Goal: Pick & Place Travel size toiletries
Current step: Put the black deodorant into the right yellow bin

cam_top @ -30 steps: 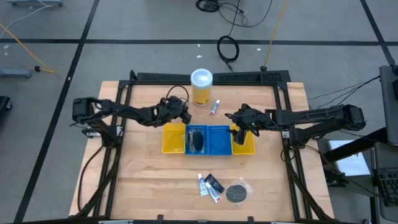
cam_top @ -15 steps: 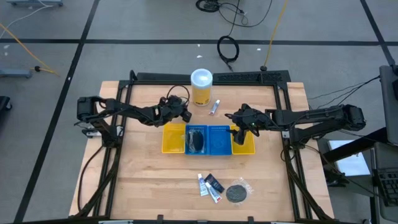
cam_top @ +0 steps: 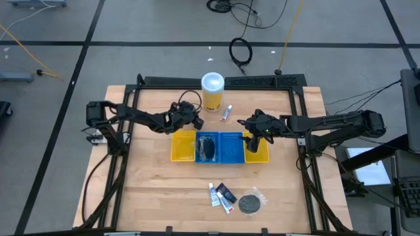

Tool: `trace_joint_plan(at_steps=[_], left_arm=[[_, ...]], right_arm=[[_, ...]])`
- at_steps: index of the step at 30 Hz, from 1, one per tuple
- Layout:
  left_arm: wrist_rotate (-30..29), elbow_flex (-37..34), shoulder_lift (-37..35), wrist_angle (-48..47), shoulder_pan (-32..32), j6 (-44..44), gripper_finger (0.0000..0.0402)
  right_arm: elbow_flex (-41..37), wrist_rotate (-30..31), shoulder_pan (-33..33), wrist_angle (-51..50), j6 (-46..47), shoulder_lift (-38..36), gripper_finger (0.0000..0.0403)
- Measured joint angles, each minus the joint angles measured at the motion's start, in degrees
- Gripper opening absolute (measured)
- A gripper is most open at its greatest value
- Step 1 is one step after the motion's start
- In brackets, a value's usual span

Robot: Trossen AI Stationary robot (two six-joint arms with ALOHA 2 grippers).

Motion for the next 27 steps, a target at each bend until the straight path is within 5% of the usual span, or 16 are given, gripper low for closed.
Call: trace_joint_plan(at_steps=[4,27], left_arm=[[1.26,0.00,-0.04,0.50,0.04,0.79,0.0117],[4.29,0.39,-7.23,-0.40,-1.30,6.07,0.0117]], right_arm=[[0.00,0.00,0.00,0.00,-0.01,0.00,0.0293],[0.00,0.00,0.00,-0.04,-0.01,0.00,0.0293]])
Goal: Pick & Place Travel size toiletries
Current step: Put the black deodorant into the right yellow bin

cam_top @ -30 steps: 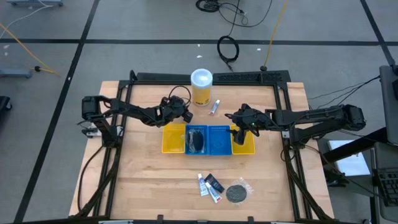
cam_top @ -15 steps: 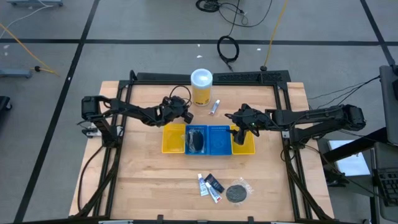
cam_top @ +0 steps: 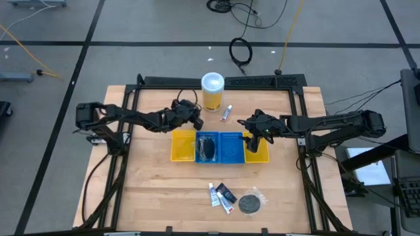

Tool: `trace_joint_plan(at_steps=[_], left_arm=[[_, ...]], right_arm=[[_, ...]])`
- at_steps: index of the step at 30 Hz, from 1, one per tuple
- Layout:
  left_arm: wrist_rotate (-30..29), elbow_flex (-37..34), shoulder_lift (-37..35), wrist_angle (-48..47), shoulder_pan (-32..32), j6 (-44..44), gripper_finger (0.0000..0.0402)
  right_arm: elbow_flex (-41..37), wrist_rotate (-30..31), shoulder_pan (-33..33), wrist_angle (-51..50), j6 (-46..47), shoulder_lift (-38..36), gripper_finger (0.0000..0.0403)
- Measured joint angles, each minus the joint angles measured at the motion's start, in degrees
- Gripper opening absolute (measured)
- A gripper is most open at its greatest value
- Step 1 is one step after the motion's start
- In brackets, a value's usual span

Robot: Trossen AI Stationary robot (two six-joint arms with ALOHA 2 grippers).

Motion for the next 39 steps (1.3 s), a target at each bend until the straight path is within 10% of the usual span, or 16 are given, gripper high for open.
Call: trace_joint_plan(at_steps=[39], left_arm=[[13.50,14.41,-5.52,-1.50,-18.02,16.56,0.0116]], right_arm=[[0.00,-12.22,2.34,35.88,-7.34,8.34,0.0293]])
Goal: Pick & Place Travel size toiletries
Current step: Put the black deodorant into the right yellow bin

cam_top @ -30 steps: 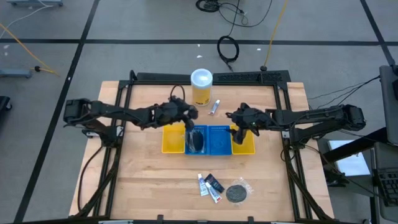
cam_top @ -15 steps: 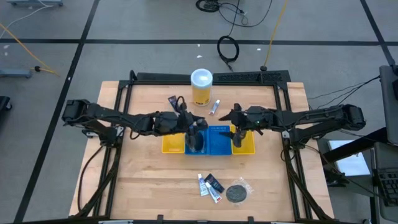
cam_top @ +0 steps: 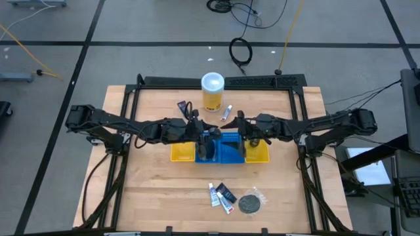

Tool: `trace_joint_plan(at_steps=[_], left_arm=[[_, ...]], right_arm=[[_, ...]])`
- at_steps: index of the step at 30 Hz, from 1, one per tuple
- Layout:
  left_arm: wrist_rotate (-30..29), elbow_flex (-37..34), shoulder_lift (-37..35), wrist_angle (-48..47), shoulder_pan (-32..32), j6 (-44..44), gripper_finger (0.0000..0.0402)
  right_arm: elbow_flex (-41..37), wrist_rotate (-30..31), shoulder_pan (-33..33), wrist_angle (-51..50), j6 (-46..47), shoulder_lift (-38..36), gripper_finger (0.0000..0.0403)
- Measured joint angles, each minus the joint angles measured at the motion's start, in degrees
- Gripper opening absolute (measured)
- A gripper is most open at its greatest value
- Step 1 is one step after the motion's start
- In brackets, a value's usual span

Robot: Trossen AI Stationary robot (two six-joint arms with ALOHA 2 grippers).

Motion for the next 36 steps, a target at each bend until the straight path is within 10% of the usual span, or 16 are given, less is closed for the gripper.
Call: trace_joint_plan(at_steps=[36], left_arm=[[2.67,-0.11,0.15,-0.13,-0.02,1.36,0.0116]], right_arm=[[0.07,-2.92,0.00,14.58,0.70,8.80,0.0178]])
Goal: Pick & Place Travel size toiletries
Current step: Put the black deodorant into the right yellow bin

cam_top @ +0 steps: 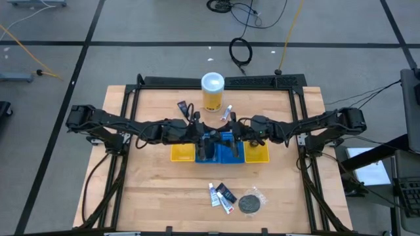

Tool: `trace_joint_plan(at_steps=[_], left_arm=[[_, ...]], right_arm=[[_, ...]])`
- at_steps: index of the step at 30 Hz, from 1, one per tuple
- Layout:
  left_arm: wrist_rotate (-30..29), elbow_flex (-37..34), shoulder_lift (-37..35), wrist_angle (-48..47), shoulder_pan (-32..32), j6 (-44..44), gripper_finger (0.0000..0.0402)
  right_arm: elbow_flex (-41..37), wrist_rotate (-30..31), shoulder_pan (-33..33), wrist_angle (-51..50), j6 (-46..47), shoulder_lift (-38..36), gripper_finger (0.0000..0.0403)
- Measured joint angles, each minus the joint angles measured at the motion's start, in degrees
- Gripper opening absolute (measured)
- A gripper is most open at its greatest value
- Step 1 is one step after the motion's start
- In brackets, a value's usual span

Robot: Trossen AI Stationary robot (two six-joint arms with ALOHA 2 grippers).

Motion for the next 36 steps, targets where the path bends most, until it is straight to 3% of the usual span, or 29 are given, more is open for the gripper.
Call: trace_joint_plan(at_steps=[5,11,16,25,28,36], left_arm=[[-0.11,0.00,0.00,0.04,0.02,-0.73,0.0119],[-3.69,0.24,-0.26,0.72,0.07,-1.92,0.0223],[-5.15,0.24,-0.24,0.44,0.04,-2.47,0.0264],[-8.06,0.22,-3.74,-4.42,-0.13,-3.12,0.0246],[-8.72,-0.02,-4.78,-7.20,-0.44,-3.25,0.0235],[-9.95,0.09,-4.85,-8.07,-0.50,-3.27,0.0215]], right_arm=[[0.00,-0.05,0.00,-0.21,0.09,-0.02,0.0178],[-0.15,-0.03,0.02,-2.89,0.23,-0.29,0.0178],[-0.15,-0.01,0.04,-3.67,-0.17,-0.95,0.0178],[-2.18,4.73,0.58,-10.85,-0.65,-6.69,0.0174],[-6.28,4.94,1.39,-8.92,-0.38,-10.84,0.0174],[-21.33,16.99,6.44,-2.43,4.99,-22.53,0.0174]])
